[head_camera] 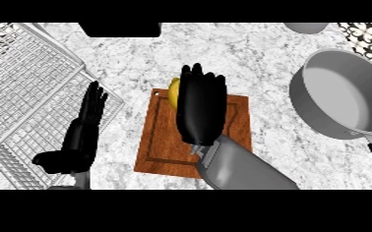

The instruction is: Pick the lemon from the cutting board and place it in the pot

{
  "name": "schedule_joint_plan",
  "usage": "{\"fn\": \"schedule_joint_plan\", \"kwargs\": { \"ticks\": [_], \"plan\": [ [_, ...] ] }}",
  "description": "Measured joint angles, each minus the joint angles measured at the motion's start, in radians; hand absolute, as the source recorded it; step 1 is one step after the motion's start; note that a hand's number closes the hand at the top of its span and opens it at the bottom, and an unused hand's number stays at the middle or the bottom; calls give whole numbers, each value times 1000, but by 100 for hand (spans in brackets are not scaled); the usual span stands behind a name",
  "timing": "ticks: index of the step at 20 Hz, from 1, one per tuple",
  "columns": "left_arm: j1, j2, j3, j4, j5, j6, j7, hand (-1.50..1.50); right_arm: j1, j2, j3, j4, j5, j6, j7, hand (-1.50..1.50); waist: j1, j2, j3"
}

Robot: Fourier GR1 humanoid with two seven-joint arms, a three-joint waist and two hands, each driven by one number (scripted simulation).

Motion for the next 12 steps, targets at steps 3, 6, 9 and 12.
{"fn": "schedule_joint_plan", "kwargs": {
  "ticks": [3,6,9,12],
  "plan": [
    [-6,3,10,4,-1,4,6,0,1,-2,-24,-40,68,36,21,150,-7,-1,0],
    [-1,8,19,10,4,-2,4,0,6,-4,-77,-80,121,69,26,150,-11,0,0],
    [13,5,13,-5,0,-1,6,0,31,-15,-133,-125,159,104,19,150,-12,0,0],
    [13,22,35,-9,19,-19,9,0,75,-51,-194,-187,184,135,2,150,-15,0,0]
  ]
}}
